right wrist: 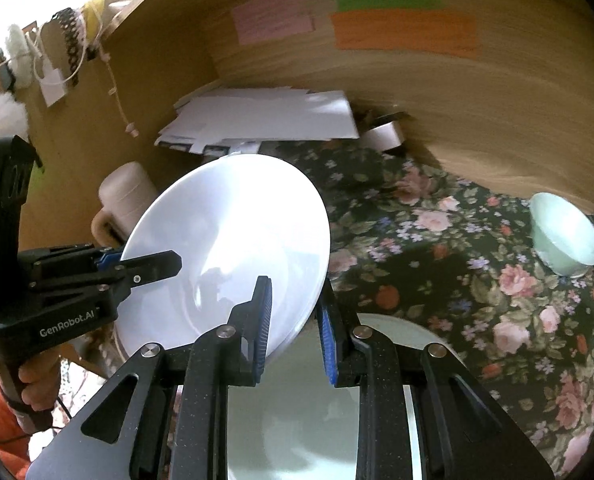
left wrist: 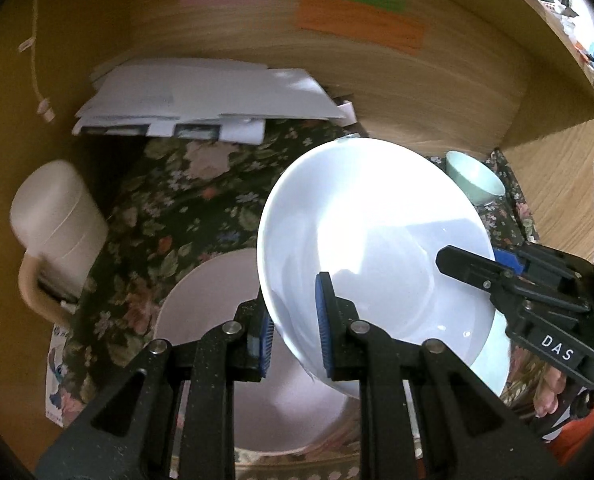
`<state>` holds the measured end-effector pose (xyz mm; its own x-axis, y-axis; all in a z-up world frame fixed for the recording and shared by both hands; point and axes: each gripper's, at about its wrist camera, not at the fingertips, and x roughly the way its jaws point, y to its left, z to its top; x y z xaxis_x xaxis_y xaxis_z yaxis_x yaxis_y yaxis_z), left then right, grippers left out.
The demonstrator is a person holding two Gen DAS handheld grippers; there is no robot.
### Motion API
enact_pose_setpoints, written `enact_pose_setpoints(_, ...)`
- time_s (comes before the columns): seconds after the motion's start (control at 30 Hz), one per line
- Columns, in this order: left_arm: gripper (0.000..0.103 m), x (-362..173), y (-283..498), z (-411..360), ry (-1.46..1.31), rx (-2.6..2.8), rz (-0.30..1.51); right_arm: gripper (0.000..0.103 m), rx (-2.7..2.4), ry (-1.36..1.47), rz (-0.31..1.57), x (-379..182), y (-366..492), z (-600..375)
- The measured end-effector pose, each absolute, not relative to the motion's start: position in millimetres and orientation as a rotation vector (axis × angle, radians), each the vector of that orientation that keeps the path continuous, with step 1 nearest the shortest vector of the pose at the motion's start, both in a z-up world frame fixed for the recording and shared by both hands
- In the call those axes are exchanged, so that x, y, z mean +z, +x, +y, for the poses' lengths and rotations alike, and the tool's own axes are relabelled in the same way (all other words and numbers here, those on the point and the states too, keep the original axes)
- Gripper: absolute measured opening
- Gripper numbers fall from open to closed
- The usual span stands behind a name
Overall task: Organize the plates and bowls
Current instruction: 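Lower the white bowl into the pale pink bowl with both grippers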
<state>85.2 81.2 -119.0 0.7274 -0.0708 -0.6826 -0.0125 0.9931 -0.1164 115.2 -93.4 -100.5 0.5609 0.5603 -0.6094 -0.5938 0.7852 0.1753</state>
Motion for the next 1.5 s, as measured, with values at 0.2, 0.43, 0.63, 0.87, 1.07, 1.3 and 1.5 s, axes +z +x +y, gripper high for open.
enact_pose_setpoints(0.2, 0.019, -130.5, 72.8, 101.8, -0.148, -0.004, 0.767, 0.020, 0.717, -0.071, 0.729, -110.6, 112.9, -72.6)
enact_pose_setpoints(0.43, 0.019, -147.5, 67.9, 120.8, -0.175, 0.027, 0.797, 0.020, 0.752, -0.087, 0.782, -128.6, 115.7, -51.5)
enact_pose_setpoints(0.63, 0.019, -160.4, 65.9, 134.4, -0.198, 0.041, 0.817, 0.020, 0.773, -0.103, 0.815, -138.2, 117.8, -39.7)
enact_pose_setpoints(0.87, 0.019, -168.0, 66.4, 142.4, -0.213, 0.040, 0.833, 0.020, 0.776, -0.119, 0.837, -140.3, 120.7, -34.4)
enact_pose_setpoints(1.07, 0.019, -168.8, 64.7, 144.7, -0.200, 0.046, 0.821, 0.023, 0.781, -0.145, 0.850, -141.1, 121.6, -29.9)
enact_pose_setpoints(1.3, 0.019, -170.7, 65.7, 144.8, -0.187, 0.047, 0.821, 0.023, 0.780, -0.154, 0.849, -137.9, 120.9, -31.4)
enact_pose_setpoints(1.5, 0.019, -172.4, 66.6, 141.3, -0.158, 0.061, 0.817, 0.023, 0.775, -0.156, 0.844, -135.2, 117.7, -34.0)
